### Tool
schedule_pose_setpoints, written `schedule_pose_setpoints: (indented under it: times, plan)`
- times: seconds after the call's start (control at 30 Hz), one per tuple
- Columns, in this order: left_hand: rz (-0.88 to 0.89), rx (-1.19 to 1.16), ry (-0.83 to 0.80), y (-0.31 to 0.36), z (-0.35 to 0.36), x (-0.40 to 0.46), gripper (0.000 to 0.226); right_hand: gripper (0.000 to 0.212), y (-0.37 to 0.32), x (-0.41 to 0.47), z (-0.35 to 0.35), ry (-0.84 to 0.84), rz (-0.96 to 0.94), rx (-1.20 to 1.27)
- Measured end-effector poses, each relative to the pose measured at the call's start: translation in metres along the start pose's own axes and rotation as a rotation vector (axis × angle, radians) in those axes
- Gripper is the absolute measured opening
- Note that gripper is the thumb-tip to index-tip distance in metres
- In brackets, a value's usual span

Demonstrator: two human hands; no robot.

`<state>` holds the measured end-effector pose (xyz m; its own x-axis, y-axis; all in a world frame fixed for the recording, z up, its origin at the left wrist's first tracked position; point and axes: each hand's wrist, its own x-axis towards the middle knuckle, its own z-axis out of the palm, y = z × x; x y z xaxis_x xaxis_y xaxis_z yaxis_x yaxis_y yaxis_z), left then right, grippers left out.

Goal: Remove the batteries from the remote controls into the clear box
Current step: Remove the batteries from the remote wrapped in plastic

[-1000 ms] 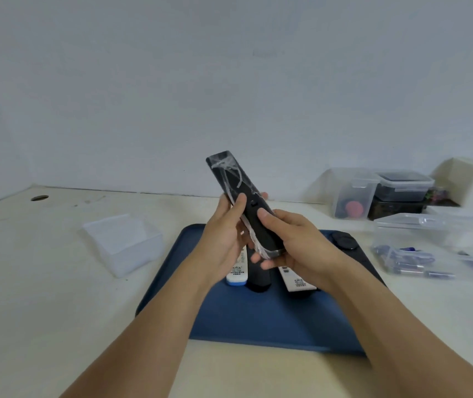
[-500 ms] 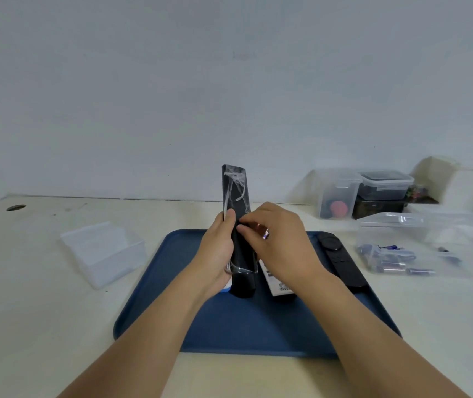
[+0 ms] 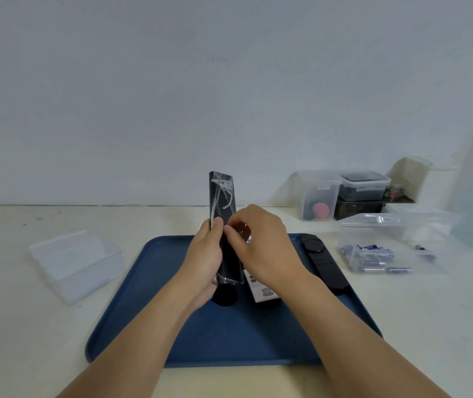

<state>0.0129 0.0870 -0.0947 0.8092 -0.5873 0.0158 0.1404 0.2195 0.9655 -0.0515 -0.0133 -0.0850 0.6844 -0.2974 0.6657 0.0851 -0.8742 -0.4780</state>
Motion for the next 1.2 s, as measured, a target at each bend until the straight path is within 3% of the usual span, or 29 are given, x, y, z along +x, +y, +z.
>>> schedule_pose_setpoints:
  times: [0.2,0.37,0.43,0.5,0.57,0.7,0.83,0.87,0.97,1.0,1.1,1.2]
  plan:
    - [-0.038,-0.032,-0.059,-0.002,0.000,-0.001,0.036,0.013,0.000,0.000,-0.005,-0.095,0.136,0.135]
    - [-0.070,-0.107,-0.058,0.006,0.001,-0.001,0.035,0.016,-0.005,0.000,-0.013,-0.097,0.244,0.526]
    - [-0.072,-0.119,-0.036,0.010,-0.001,0.000,0.031,0.014,-0.005,0.004,-0.014,-0.025,0.325,0.652]
    - [-0.081,-0.152,0.002,0.013,-0.002,0.001,0.023,0.012,0.005,0.011,-0.023,0.151,0.513,0.739]
    - [-0.086,-0.190,0.010,0.015,-0.003,0.002,0.015,0.013,0.025,0.016,-0.040,0.255,0.693,0.659]
    - [-0.084,-0.224,-0.012,0.016,-0.004,0.001,0.016,0.016,0.050,0.013,-0.060,0.136,0.834,0.611]
    - [-0.118,-0.262,-0.069,0.017,-0.002,-0.003,0.041,0.016,0.042,0.011,-0.057,0.001,0.796,0.770]
    - [-0.109,-0.277,-0.077,0.017,-0.003,-0.002,0.042,0.017,0.041,0.011,-0.056,-0.001,0.772,0.646]
    - [-0.084,-0.259,-0.090,0.018,-0.003,-0.002,0.047,0.035,0.045,0.006,-0.051,0.136,0.601,-0.113]
    - [-0.079,-0.257,-0.095,0.018,-0.004,-0.002,0.047,0.036,0.042,0.005,-0.051,0.213,0.498,-0.189]
    - [-0.080,-0.277,-0.099,0.016,-0.002,-0.001,0.045,0.016,0.022,0.006,-0.045,0.296,0.273,0.039]
    - [-0.063,-0.218,-0.073,0.013,-0.002,0.000,0.043,0.014,-0.001,0.002,-0.034,0.136,0.150,0.258]
